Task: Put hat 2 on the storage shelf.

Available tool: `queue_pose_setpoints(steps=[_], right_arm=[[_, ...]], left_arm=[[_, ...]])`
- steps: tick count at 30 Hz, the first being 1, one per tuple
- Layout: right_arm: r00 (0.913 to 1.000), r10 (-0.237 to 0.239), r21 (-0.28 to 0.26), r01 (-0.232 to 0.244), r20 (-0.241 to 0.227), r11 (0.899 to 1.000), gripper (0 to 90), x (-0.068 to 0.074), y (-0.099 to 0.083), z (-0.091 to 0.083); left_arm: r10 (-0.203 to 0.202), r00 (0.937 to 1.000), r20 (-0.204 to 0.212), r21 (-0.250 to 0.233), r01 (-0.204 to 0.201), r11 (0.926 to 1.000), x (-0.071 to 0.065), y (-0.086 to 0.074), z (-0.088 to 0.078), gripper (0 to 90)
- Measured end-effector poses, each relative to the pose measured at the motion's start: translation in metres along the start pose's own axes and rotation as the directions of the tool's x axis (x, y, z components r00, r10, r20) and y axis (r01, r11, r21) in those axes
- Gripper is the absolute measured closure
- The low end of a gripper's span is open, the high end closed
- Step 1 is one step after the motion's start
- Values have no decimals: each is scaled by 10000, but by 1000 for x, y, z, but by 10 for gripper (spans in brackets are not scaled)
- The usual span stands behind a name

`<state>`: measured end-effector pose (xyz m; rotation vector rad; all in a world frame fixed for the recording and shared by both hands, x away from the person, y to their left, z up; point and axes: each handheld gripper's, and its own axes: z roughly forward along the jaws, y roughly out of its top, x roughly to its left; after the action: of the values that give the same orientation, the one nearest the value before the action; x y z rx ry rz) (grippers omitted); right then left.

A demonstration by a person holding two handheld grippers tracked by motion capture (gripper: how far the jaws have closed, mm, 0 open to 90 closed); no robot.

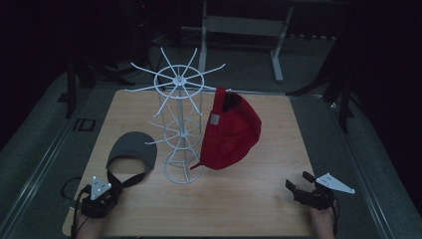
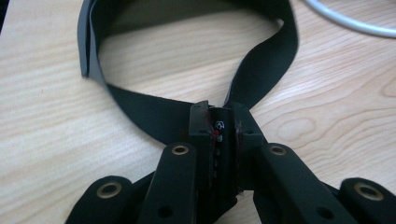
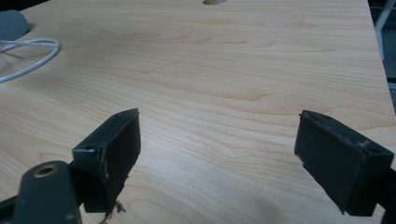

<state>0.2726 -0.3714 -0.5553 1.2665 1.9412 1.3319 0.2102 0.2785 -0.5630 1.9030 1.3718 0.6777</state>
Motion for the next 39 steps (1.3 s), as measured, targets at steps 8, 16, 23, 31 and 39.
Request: queue_pose_setpoints(steps=[8, 16, 23, 31, 39], right_arm=[[10000, 68, -33, -68, -70, 10000, 146, -1, 0, 0], [9999, 112, -33, -112, -98, 9999, 146, -2, 0, 0], [9996, 229, -38, -230, -165, 9997, 146, -2, 0, 0], [9992, 317, -69, -319, -235, 9995, 150, -4, 0, 0], [9988, 390, -69, -392, -308, 9992, 150, -4, 0, -1]], left_arm=[[1322, 9788, 1565, -1869, -1021, 9771, 9, 1, -13, 828], [1742, 9652, 1950, -2548, -1217, 9593, 16, 12, -24, 829], [1911, 9592, 2082, -3309, -1148, 9367, 21, 36, -44, 829], [2069, 9531, 2209, -4262, -964, 8995, 25, 69, -65, 829], [2467, 9477, 2023, -4998, -1167, 8583, 23, 100, -91, 828]])
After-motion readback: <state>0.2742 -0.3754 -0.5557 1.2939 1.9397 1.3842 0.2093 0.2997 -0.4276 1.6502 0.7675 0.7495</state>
